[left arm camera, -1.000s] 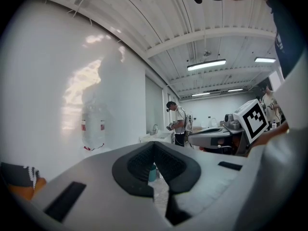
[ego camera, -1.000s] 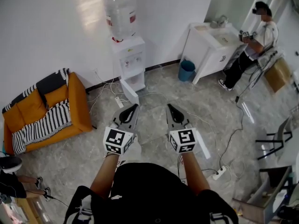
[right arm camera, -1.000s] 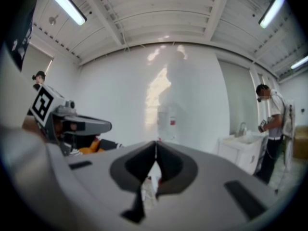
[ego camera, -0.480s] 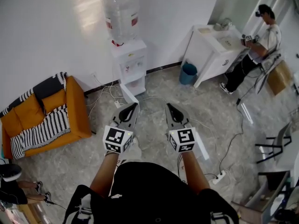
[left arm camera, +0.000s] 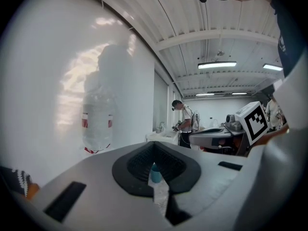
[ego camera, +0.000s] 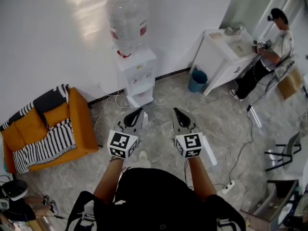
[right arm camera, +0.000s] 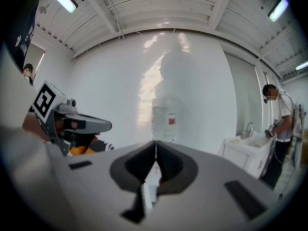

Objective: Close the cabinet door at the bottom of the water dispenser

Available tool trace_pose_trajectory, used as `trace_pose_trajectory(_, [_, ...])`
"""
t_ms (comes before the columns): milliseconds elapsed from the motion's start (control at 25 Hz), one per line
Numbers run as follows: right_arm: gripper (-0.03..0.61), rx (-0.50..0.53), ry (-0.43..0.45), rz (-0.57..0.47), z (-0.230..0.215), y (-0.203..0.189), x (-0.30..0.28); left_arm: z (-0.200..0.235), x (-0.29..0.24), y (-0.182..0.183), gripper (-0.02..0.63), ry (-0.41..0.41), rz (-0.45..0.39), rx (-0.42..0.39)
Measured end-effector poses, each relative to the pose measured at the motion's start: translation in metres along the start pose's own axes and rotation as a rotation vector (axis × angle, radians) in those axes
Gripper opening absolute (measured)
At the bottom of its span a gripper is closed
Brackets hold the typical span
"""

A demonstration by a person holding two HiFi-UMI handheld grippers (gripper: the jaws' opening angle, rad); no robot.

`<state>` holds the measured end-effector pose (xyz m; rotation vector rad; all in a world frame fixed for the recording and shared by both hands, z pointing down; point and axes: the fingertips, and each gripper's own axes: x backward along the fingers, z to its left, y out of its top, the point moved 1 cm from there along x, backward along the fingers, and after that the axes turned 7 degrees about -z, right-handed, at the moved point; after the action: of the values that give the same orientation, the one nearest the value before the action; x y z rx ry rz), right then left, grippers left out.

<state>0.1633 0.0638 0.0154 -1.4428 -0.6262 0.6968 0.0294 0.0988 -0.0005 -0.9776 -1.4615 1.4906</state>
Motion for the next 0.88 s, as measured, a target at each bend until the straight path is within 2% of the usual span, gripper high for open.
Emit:
trace_pose_trajectory(440, [0.034, -0.002, -0.023, 0.045, 0.004, -0.008, -0.091, 0.087, -0.042, -0.011, 0.011, -0.016, 0.018, 0.037])
trace_pose_trajectory(880, [0.034, 0.02, -0.015, 0.084, -0.001, -0.023, -0.128, 0.111, -0.069, -0.015, 0.011, -0.037, 0.026, 0.071])
